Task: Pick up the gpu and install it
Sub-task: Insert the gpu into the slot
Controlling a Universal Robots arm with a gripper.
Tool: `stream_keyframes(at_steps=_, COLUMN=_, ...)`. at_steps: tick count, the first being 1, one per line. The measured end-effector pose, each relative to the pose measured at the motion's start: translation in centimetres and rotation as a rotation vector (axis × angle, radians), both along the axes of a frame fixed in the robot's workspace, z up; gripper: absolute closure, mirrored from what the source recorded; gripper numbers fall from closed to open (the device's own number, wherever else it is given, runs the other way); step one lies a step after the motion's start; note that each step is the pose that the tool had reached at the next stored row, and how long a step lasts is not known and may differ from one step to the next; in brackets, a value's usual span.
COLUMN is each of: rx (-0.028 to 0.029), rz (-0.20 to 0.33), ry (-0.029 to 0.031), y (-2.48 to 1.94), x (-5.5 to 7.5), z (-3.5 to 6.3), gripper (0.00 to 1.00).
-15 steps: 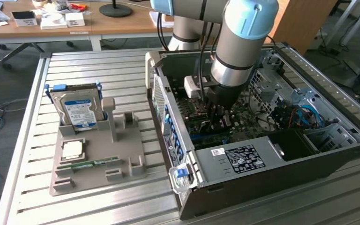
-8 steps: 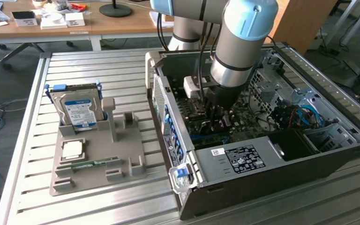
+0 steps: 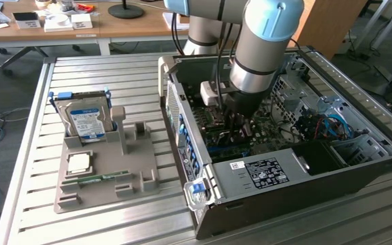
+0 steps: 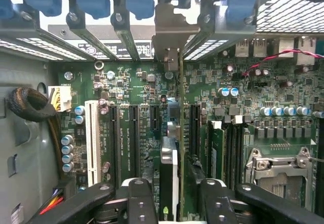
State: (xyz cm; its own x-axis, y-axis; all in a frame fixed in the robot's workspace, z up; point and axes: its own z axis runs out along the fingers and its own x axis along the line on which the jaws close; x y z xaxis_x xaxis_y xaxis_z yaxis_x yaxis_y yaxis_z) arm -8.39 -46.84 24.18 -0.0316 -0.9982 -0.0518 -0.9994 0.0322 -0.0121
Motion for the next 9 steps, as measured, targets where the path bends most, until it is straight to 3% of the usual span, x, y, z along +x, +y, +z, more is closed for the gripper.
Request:
stream_keyframes(at_steps=5, rx=0.0, rz=0.0, ry=0.0, y=0.04, x=0.0, z=1.06, gripper=0.6)
stream_keyframes(at_steps=9, rx=0.0002, rz=0.0, ry=-0.0001, y=0.04, x=0.0, z=1.17, gripper=0.6)
